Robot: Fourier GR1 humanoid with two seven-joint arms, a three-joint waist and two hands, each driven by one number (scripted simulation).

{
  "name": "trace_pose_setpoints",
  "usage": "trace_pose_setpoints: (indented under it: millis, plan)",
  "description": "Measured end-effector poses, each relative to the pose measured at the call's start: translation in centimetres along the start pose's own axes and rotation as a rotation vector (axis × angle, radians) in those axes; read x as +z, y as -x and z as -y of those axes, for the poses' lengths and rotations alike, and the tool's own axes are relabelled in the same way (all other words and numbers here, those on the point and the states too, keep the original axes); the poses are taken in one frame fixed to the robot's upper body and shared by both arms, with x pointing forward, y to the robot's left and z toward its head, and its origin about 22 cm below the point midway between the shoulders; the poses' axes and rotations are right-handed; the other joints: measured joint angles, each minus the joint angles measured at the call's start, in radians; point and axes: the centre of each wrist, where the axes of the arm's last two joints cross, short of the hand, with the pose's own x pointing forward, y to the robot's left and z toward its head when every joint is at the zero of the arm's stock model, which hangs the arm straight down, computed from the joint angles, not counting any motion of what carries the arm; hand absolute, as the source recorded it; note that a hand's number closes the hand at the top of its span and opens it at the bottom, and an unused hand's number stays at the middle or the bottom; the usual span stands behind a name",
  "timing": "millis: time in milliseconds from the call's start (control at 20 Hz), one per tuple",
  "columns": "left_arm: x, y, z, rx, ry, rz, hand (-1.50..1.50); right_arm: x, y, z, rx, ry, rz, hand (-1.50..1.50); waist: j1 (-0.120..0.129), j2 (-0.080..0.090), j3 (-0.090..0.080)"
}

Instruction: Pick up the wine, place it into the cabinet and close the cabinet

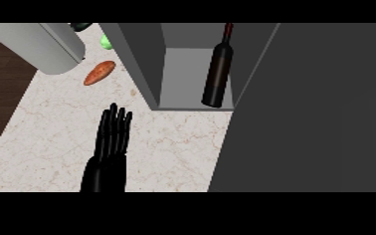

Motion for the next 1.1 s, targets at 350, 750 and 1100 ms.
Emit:
trace_pose_setpoints:
  millis: [350,750,1100]
  plan:
    - [1.9,-2.2,-4.1,-0.029,-0.011,0.015,-1.50,-1.4,-0.6,-0.8,0.000,-0.054,0.010,1.50,0.009,0.000,-0.002]
    - [2.6,-4.7,-8.0,-0.028,-0.034,0.020,-1.50,-3.5,-1.4,-2.1,-0.041,-0.055,-0.014,1.50,0.023,-0.002,-0.005]
    - [2.6,-6.5,-10.8,-0.017,-0.026,0.027,-1.50,-6.2,-2.2,-3.9,-0.071,-0.089,0.032,1.50,0.035,0.000,-0.006]
